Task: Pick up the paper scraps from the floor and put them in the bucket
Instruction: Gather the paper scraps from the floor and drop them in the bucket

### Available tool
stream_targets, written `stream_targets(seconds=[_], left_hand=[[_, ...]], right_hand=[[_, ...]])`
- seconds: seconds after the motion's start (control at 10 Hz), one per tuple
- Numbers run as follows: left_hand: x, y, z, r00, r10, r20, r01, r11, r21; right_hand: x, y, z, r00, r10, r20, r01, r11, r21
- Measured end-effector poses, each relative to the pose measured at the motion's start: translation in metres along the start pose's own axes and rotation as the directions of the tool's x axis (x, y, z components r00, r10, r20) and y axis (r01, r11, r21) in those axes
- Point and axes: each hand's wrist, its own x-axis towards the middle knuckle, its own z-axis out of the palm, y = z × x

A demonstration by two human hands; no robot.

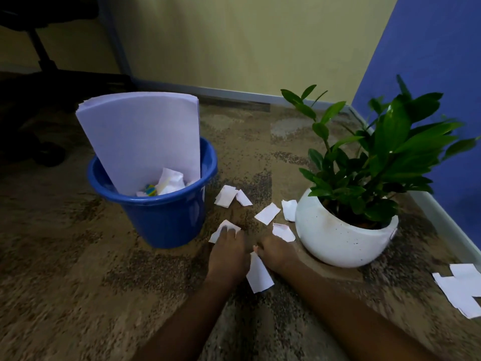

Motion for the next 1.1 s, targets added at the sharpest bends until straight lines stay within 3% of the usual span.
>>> stream_targets(seconds=[0.2, 0.3, 0.5, 0.6, 0.7, 0.8, 0.9, 1.0, 1.1], left_hand=[[-0.001, 0.013, 0.028, 0.988, -0.023, 0.152, 0.038, 0.995, -0.092], [0.001, 0.020, 0.038, 0.966, -0.111, 0.234, 0.121, 0.992, -0.031], [0.006, 0.009, 0.046, 0.975, -0.130, 0.179, 0.151, 0.983, -0.108], [0.009, 0.004, 0.044, 0.971, -0.133, 0.200, 0.152, 0.985, -0.086], [0.011, -0.003, 0.038, 0.986, -0.138, 0.098, 0.151, 0.979, -0.138], [0.016, -0.014, 0.028, 0.986, -0.158, -0.059, 0.148, 0.978, -0.150], [0.026, -0.024, 0.021, 0.972, -0.232, -0.032, 0.220, 0.953, -0.210], [0.038, -0.031, 0.024, 0.956, -0.273, 0.104, 0.289, 0.932, -0.217], [0.046, -0.034, 0.029, 0.933, -0.326, 0.154, 0.353, 0.911, -0.214]], right_hand=[[0.008, 0.000, 0.011, 0.995, -0.020, -0.098, 0.012, 0.996, -0.083], [0.011, 0.002, 0.013, 0.992, -0.031, -0.121, 0.025, 0.998, -0.051], [0.016, 0.004, 0.013, 0.994, -0.043, -0.098, 0.059, 0.984, 0.169], [0.014, 0.006, 0.008, 0.991, 0.018, -0.135, 0.033, 0.931, 0.363], [0.013, 0.009, 0.000, 0.981, 0.143, -0.130, -0.056, 0.854, 0.518], [0.014, 0.015, -0.004, 0.985, 0.170, 0.021, -0.158, 0.850, 0.502], [0.006, 0.015, 0.000, 0.978, 0.152, 0.142, -0.196, 0.900, 0.388], [-0.003, 0.012, 0.007, 0.999, 0.049, 0.009, -0.049, 0.956, 0.290], [-0.007, 0.011, 0.010, 0.997, -0.008, -0.077, 0.027, 0.969, 0.246]])
